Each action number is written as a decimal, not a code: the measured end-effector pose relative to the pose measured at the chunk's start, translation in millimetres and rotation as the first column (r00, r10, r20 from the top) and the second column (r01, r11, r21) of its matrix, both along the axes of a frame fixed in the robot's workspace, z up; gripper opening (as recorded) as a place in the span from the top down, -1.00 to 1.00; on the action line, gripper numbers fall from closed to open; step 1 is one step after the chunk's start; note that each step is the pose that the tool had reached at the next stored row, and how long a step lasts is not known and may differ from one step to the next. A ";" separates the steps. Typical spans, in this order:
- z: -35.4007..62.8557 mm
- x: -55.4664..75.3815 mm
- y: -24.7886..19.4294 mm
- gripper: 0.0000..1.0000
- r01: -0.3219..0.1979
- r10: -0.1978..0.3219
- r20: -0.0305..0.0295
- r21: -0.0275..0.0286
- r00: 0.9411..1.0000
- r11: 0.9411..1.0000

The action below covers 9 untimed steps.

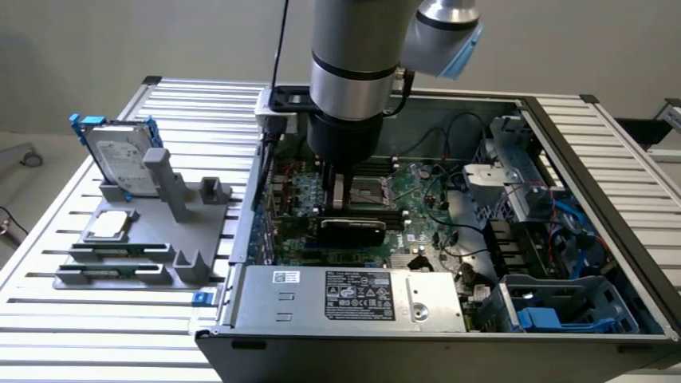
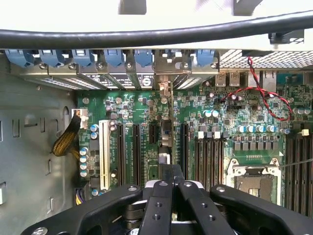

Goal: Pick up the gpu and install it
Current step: 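Press down on the gpu until it lock into place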

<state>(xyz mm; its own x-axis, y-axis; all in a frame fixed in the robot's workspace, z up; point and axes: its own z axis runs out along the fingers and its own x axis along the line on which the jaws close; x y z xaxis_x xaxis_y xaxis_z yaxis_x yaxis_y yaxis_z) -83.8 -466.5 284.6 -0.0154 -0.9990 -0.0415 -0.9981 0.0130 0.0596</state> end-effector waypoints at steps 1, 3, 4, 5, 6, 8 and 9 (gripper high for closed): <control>0.0 0.0 0.0 0.79 0.000 0.000 0.000 0.000 1.000 1.000; 0.2 -0.2 0.3 0.79 0.000 0.000 0.000 0.000 1.000 1.000; 0.1 -1.0 0.3 0.79 0.000 0.000 0.000 0.000 1.000 1.000; -0.2 -2.2 0.3 0.79 0.000 0.000 0.000 0.000 1.000 1.000; -0.6 -3.2 0.5 0.79 0.000 0.000 0.000 0.000 1.000 1.000; -1.8 -3.6 1.3 0.79 0.000 0.000 0.000 0.000 1.000 1.000; -2.5 -3.6 2.1 0.79 0.000 0.000 0.000 0.000 1.000 1.000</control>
<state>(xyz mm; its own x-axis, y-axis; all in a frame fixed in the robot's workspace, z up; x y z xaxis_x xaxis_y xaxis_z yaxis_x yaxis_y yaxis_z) -87.5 -464.4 282.1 -0.0155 -0.9990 -0.0415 -0.9981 0.0130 0.0596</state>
